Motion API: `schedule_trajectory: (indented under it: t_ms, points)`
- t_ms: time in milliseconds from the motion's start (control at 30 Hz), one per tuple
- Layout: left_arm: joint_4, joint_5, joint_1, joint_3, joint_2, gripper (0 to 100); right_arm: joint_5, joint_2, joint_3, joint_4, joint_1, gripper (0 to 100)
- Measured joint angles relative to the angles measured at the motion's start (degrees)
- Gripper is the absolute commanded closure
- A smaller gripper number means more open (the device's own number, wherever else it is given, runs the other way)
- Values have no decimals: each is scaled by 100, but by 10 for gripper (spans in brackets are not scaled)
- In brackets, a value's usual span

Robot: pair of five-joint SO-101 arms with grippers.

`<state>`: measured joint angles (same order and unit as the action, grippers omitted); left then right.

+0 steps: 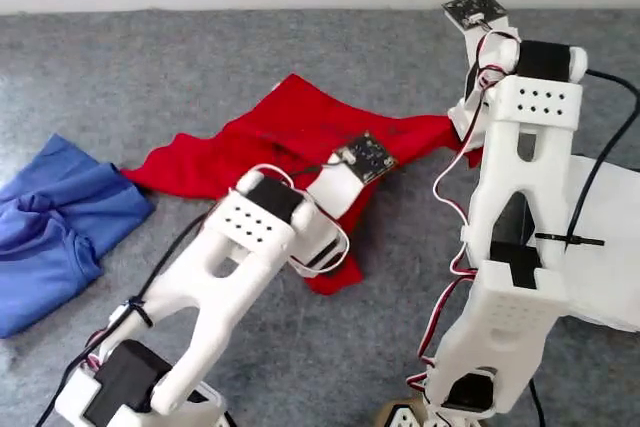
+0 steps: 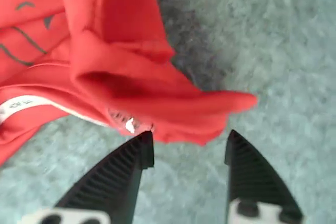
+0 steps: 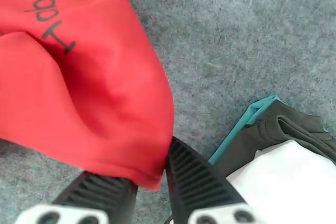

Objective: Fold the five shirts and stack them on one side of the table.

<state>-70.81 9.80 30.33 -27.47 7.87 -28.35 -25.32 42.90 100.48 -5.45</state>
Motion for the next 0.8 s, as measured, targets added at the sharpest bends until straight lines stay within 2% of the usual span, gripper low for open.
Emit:
schedule_trajectory:
  t_ms: [200,300,600,800]
  points:
    - [818,-255,-26,-185,-1125,790,0,0,0,0,0,990]
    - [879,-273,-404,35,-1662,814,0,0,0,0,0,990]
    - [-35,949,-2277,1626,-1952,816,-563,0,0,9,-352,990]
    - [-1196,1521,-2488,2629,-1952,816,-651,0,0,9,-404,990]
